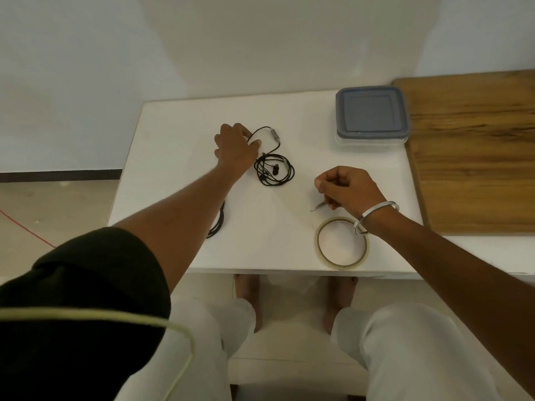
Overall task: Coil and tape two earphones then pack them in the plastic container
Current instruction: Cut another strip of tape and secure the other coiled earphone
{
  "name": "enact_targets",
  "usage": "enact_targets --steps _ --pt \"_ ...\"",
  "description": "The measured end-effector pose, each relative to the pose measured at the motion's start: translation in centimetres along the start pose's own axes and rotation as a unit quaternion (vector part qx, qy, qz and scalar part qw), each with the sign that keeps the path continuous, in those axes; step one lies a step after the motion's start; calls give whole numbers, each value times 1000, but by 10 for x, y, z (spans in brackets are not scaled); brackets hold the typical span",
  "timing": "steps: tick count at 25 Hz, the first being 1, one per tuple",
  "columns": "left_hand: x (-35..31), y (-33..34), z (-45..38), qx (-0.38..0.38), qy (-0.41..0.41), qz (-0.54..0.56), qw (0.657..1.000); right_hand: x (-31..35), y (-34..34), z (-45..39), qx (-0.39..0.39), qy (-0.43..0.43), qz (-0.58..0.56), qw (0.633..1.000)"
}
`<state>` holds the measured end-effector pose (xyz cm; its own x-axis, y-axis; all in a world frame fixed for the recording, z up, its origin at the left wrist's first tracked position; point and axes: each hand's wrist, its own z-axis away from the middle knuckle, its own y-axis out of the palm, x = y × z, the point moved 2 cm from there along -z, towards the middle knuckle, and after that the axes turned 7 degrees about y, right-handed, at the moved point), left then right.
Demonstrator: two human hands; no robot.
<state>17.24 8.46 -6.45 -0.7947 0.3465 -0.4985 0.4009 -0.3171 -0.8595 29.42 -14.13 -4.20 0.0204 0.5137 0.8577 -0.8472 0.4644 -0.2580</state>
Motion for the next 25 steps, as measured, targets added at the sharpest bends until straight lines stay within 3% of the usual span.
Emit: enact_targets --steps 3,6,9,12,21,25 --pt "-8 -6 2 -20 4 49 999 -1 -2 -2 -4 -3 3 1000" --pt "-20 -19 24 -10 96 121 988 0 -5 0 -7 -4 3 1000" --pt "-27 -25 56 27 254 39 966 3 -8 4 -14 -4 -4 1000" --pt "-23 -15 81 65 329 -62 940 6 -11 7 -20 -5 -4 1000" --pt "-17 11 92 6 343 -209 916 7 -6 4 -39 -8 14 999" --pt "-18 19 96 -16 379 -290 879 3 -3 2 -41 3 19 999"
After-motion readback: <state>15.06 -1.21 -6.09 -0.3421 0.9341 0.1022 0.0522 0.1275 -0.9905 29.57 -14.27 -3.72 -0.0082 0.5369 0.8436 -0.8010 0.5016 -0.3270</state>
